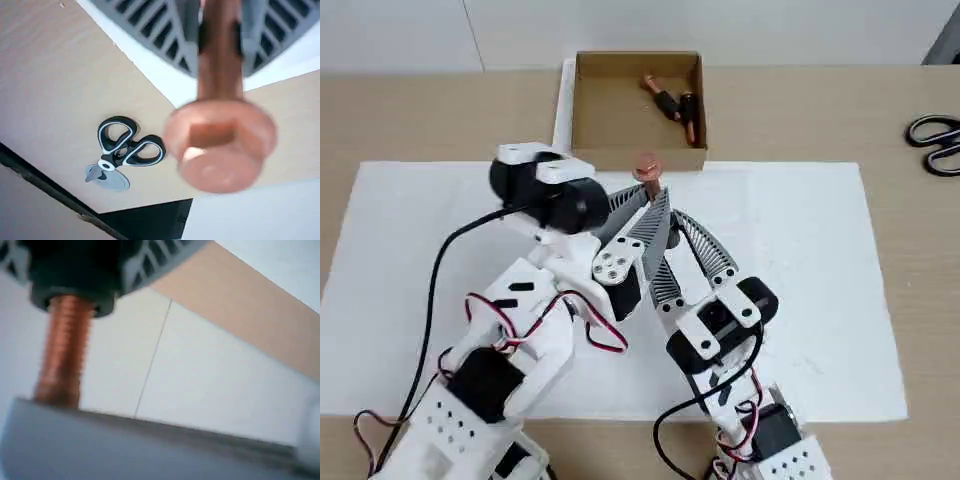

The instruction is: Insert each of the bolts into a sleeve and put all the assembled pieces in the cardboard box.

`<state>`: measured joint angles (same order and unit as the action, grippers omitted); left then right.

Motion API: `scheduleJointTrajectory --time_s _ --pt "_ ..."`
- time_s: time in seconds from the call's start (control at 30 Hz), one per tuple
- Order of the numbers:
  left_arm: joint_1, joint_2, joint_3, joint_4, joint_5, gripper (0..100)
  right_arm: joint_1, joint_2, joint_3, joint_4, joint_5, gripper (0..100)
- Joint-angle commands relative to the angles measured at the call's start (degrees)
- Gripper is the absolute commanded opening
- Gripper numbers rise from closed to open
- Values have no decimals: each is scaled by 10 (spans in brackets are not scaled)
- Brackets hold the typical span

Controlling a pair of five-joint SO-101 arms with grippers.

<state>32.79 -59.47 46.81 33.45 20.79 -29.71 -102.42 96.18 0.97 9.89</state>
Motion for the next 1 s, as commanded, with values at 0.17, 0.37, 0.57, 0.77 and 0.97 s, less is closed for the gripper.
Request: scheduleJointTrajectory --time_s 0.17,0.37,0.57,0.77,0.97 --pt "-1 -9 -3 45 -38 8 1 -6 3 -13 31 6" --pt "-1 -9 -6 75 -42 107 1 -7 3 -13 55 5" --pt "-2 -9 -6 102 -42 211 1 -7 3 -13 55 5" --pt "-11 -11 -36 101 -75 210 1 -6 3 -11 52 5" --pt "-105 -41 -100 101 -117 209 18 -6 3 59 49 5"
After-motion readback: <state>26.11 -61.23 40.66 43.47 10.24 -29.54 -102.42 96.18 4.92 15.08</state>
